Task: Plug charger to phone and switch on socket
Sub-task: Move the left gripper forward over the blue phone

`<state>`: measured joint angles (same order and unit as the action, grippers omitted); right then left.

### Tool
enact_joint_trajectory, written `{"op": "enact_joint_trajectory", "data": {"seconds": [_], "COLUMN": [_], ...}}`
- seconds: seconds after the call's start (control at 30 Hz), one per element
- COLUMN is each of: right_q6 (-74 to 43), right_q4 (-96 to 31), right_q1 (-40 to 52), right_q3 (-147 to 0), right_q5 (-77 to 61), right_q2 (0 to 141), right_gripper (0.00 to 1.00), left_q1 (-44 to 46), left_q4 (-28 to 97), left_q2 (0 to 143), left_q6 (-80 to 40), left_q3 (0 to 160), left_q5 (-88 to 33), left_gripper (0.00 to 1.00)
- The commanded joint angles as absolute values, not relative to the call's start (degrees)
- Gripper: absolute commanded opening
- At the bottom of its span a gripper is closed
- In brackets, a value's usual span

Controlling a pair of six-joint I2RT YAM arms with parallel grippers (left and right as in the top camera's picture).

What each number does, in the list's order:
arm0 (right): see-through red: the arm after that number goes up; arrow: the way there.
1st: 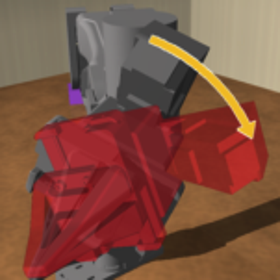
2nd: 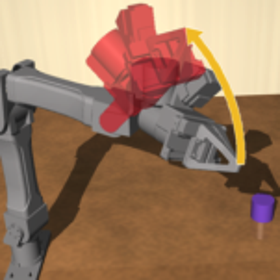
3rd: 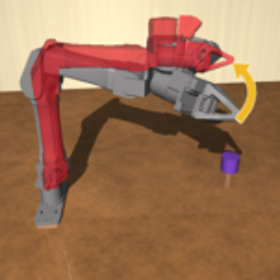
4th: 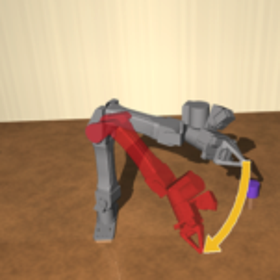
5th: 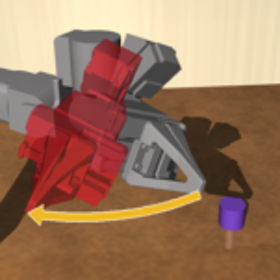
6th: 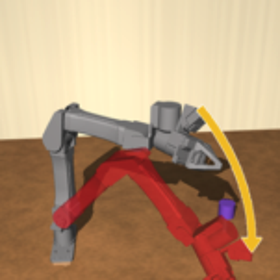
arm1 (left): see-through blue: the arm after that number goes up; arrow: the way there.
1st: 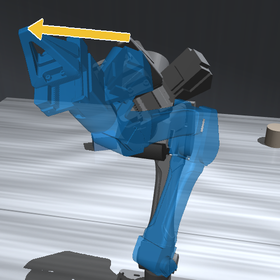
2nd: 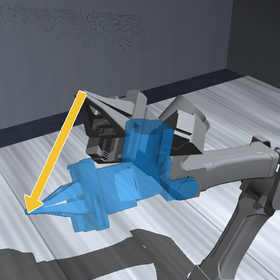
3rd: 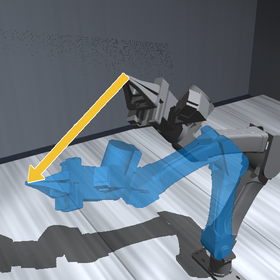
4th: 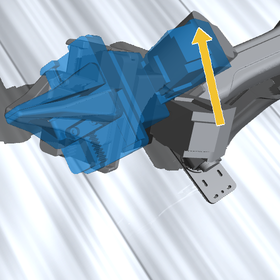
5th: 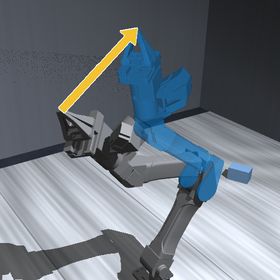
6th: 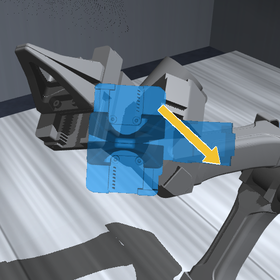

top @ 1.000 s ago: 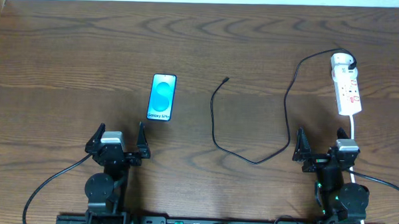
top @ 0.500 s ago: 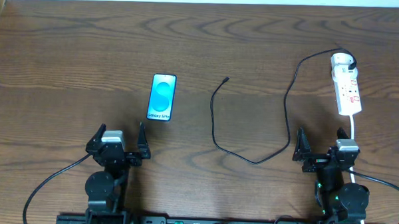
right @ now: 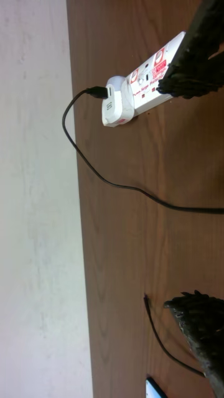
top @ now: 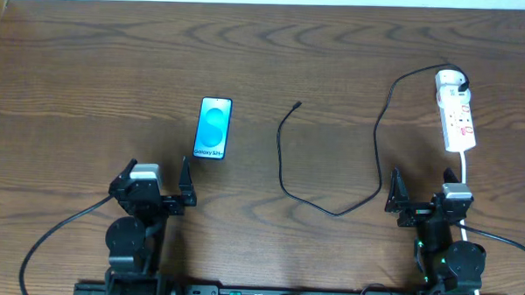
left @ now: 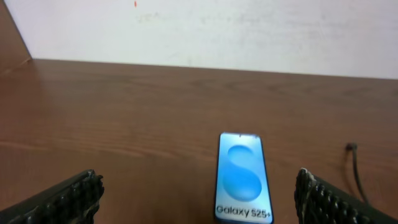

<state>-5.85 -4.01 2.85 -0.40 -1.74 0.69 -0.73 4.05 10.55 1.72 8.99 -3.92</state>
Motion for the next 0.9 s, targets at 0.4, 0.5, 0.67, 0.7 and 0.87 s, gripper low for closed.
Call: {"op": "enact_joint_trajectory", "data": {"seconds": [0.4,0.5,0.67,0.7,0.87], "right_q6": [-6.4,-6.4,-6.4,-6.4,-6.4], "right_q4": [-4.3,-4.3,-4.3,-4.3,-4.3], "right_q1": [2.6,2.6,2.6,2.6,2.5], "right_q3": [-0.3,-0.3,-0.3,-0.3,-0.3], "right_q5": [-1.7,-1.7,-1.7,-1.7,-1.7], "right_q2": [0.3,0.3,0.3,0.3,0.3], "right_gripper": [0.99,0.99,0.99,0.99,0.99], "left_q1": [-0.9,-0.9,-0.9,-0.9,-0.9], "left_q4": [15.6,19.5,25.6,27.3,35.3], "left_q2": [29.6,33.7,40.8,42.8,53.9], "left_q6": [1.0,1.0,-0.6,-0.8,-0.7], "left_q3": [30.3,35.5,43.6,45.7,56.2], "left_q5": [-9.8,-12.2,-14.8,-15.6,-21.0], "left_gripper": [1.0,1.0,1.0,1.0,1.0]}}
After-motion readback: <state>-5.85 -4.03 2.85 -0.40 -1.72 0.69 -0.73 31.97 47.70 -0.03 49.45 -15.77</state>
